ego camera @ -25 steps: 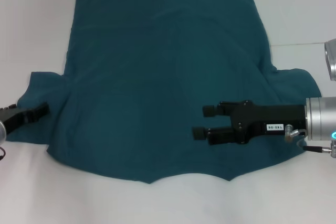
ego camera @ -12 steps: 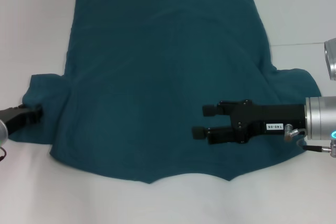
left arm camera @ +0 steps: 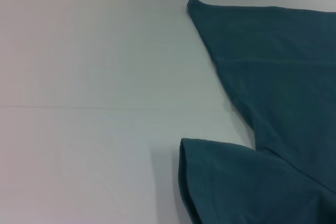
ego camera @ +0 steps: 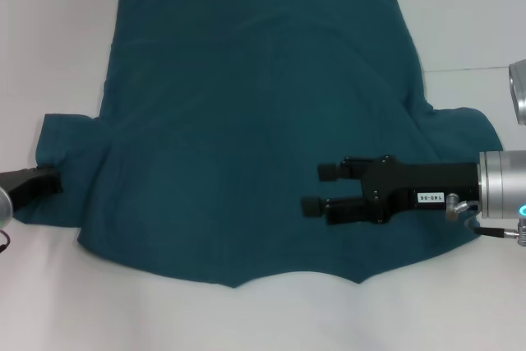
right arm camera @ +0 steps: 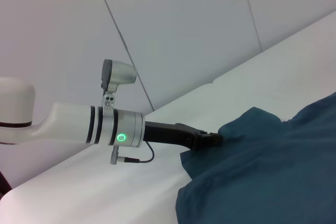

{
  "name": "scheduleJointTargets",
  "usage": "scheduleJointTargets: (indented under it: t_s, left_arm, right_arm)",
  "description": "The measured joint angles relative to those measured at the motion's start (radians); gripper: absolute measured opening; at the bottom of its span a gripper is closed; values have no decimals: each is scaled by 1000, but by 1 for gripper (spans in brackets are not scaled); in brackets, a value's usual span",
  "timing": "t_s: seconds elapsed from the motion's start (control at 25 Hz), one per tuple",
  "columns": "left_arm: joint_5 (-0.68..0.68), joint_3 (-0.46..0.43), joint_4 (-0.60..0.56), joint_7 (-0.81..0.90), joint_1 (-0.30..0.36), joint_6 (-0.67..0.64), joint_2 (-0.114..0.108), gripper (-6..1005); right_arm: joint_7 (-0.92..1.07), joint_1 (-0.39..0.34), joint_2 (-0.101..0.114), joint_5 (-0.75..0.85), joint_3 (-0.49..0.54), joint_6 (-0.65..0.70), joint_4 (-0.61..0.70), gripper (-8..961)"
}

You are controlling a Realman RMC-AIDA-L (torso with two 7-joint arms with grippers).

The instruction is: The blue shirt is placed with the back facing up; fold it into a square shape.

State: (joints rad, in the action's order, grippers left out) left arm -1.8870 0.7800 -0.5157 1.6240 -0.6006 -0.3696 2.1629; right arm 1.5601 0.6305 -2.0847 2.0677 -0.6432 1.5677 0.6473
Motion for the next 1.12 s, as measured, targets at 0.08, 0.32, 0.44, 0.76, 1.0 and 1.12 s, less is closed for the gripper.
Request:
scheduleJointTargets:
  t_s: [0.08,0.32,0.44,0.76,1.0,1.12]
  left_arm:
    - [-1,2,0,0,0,0,0,28]
    - [-1,4,-10,0,3,-6,0,-1]
    - [-1,4,-27,1,10,-8,0,-1]
    - [-1,3,-61,4,25,-9,0,1]
    - [-1,4,-92,4,31,-4,0,1]
    - [-1,4,-101,3,31,-3,0,0]
  right_arm:
    - [0,0,0,0,1,0,0,899]
    - [0,0,0,0,1,-2,0,899]
    - [0,0,0,0,3,-2,0,899]
    - [2,0,0,-5,4,-4,0,900]
    - [2,0,0,-12,3,-10,-2,899]
    - [2,2,0,-12,2,-12,-7,900]
